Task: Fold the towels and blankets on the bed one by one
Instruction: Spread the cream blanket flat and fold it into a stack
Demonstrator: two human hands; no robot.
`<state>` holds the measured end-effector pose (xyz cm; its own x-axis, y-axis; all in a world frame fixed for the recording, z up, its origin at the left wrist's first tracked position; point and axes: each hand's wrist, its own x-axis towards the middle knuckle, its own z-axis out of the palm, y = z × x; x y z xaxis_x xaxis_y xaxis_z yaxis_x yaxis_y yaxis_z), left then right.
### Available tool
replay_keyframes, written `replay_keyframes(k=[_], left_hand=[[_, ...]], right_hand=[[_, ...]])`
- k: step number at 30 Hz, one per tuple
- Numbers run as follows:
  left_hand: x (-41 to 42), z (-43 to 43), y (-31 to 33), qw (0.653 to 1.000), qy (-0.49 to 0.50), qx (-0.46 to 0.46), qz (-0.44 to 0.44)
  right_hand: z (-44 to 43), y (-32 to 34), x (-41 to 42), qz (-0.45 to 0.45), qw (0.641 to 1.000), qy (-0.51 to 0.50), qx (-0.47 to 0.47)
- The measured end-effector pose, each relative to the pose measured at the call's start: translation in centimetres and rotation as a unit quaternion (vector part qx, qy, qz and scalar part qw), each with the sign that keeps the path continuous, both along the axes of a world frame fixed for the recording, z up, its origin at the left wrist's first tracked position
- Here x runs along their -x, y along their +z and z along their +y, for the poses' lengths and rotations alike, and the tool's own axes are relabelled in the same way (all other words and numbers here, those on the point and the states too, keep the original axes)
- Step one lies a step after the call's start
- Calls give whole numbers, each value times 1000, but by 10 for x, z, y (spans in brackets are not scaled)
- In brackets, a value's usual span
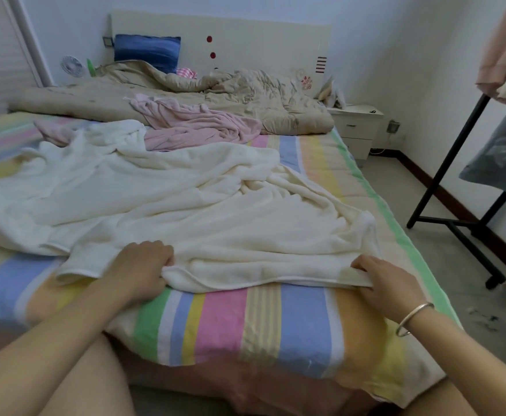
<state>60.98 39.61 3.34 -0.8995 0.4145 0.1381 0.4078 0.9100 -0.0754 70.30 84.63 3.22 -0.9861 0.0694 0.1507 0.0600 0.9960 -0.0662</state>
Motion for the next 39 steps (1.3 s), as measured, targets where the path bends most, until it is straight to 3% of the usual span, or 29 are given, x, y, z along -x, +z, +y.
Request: replay_keyframes(k=[3,6,9,12,15,18,22,24,26,28,33,39], left_hand=[[-9,23,-6,985,-142,-15,97],[-19,39,-10,980,-167,-22,109],[-27,40,-10,993,-101,-60,18],[-33,33,1,990,-72,-93,-84],[-41,24,14,969,-65,-106,-215],[-53,21,18,954,-72,-49,-287],[-57,35,29,897,27,-173,-405],[-49,52,35,911,41,-191,-364],[-36,76,37,942,32,-197,-269],[-21,112,40,955,16,-219,-200],[34,229,45,961,-48,-241,-125],[107,348,29,983,-144,-94,-61]], right_hand=[[-7,-1,-6,58,997,34,28],[-8,-1,-18,122,989,83,4],[-3,1,-31,74,992,97,22],[10,2,-52,-12,988,75,137],[20,0,-74,-53,982,82,160],[24,-1,-91,-103,977,71,171],[6,16,-97,-153,947,18,283],[9,16,-89,-106,937,-50,329],[19,13,-75,1,953,-130,272],[28,12,-61,63,943,-220,240],[34,-1,-33,-15,927,-315,205],[34,-16,-20,30,945,-298,132]])
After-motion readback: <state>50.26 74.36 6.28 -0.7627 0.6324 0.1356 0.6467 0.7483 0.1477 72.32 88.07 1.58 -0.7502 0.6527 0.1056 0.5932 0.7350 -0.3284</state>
